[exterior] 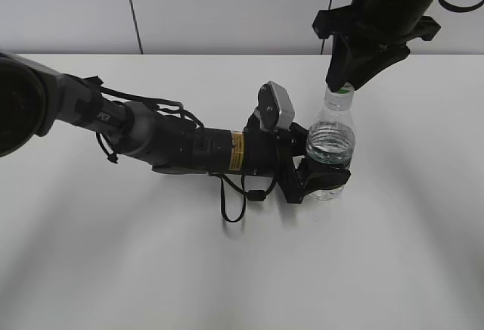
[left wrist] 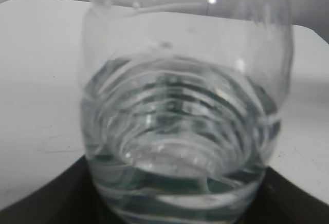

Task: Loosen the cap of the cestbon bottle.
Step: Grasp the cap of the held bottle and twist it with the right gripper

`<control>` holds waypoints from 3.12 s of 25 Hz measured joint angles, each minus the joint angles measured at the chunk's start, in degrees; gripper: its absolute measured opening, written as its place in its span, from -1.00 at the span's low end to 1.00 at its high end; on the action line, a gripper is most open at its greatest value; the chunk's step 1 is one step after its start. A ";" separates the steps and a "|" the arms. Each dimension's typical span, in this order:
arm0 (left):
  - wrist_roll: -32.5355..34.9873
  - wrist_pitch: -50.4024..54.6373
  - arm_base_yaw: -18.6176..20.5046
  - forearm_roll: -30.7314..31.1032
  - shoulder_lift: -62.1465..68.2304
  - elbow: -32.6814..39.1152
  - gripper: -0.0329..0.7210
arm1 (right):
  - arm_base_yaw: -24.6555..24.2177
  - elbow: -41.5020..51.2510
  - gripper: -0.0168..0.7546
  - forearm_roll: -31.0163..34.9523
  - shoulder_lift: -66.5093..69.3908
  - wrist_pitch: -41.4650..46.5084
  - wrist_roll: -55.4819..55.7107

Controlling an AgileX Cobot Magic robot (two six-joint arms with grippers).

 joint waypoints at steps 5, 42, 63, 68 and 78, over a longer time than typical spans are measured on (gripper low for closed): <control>0.00 0.00 0.00 0.00 0.00 0.00 0.42 | 0.00 0.00 -0.30 -0.05 0.00 0.00 -0.21; 0.00 0.00 0.07 -0.10 0.00 0.00 0.42 | 0.00 0.11 -0.07 0.15 2.11 0.00 1.72; -0.05 -0.05 0.25 -0.15 0.00 0.00 0.42 | 0.00 0.11 -0.15 0.91 1.67 0.00 -39.64; -0.05 -0.16 0.26 -0.05 0.00 0.00 0.42 | 0.00 0.11 -0.12 1.57 1.67 0.00 -39.97; -0.05 -0.16 0.31 -0.05 0.00 0.00 0.42 | 0.00 0.11 0.38 1.92 1.67 0.00 -30.88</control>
